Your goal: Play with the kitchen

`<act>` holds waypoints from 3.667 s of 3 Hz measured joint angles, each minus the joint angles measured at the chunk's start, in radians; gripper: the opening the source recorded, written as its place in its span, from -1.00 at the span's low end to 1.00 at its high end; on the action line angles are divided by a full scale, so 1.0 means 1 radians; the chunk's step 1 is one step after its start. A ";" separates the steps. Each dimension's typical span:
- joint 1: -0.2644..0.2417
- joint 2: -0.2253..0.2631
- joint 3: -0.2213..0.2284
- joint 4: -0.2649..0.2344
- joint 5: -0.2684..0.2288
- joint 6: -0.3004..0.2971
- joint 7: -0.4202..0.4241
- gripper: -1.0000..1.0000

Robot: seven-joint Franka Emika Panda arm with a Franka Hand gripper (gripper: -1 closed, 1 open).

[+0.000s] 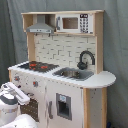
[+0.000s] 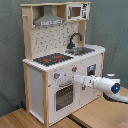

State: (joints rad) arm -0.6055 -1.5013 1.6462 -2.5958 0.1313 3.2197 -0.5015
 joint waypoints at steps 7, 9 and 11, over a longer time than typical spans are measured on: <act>-0.027 -0.024 0.067 0.030 0.000 0.011 0.795 1.00; -0.105 -0.025 0.059 0.060 0.000 0.038 0.986 1.00; -0.193 -0.032 0.075 0.150 0.000 0.025 1.155 1.00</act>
State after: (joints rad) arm -0.7983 -1.5329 1.7207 -2.4461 0.1313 3.2442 0.6534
